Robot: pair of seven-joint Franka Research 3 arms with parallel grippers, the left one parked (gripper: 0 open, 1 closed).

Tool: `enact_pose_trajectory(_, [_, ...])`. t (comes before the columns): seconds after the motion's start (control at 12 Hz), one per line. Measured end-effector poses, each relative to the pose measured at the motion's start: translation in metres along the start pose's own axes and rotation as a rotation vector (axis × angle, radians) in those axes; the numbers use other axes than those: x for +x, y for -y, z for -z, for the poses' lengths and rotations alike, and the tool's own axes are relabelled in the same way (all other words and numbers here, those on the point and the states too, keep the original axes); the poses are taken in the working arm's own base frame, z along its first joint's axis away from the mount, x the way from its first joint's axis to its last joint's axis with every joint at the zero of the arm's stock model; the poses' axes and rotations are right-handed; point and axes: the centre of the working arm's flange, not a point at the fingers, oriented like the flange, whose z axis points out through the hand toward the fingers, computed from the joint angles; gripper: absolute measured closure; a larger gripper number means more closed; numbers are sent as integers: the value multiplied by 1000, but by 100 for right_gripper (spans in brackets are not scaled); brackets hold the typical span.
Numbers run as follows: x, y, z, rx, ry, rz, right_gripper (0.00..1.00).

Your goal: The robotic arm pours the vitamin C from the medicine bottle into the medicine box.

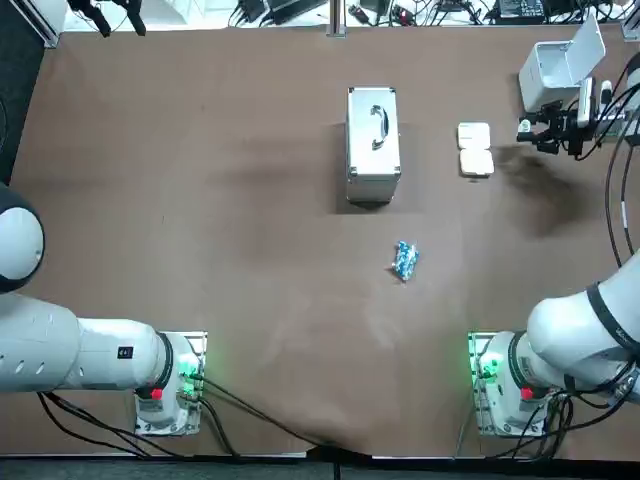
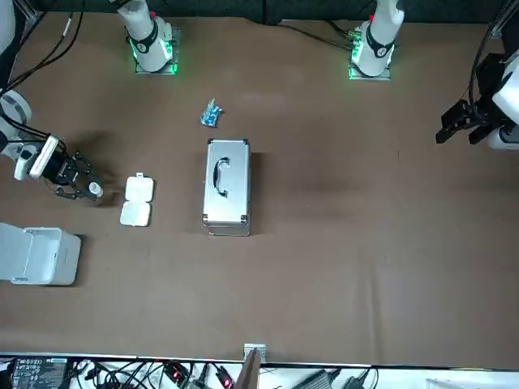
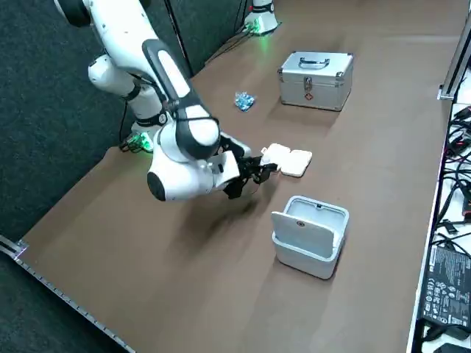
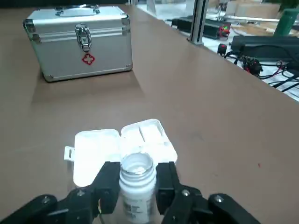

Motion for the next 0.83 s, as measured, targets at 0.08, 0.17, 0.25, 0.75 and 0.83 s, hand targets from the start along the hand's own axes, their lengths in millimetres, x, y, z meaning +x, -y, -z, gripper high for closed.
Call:
enact_pose_trajectory(0.08, [-20, 7, -6, -8, -46, -11, 57])
enact_pose_trajectory(0.17, [-29, 11, -10, -5, -60, -19, 57])
enact_pose_trajectory(0.25, [-40, 14, -14, -10, -75, -25, 57])
enact_pose_trajectory(0.75, [-88, 35, -22, -39, -144, -63, 57])
enact_pose_trajectory(0.83, [-92, 37, -22, -44, -151, -73, 57])
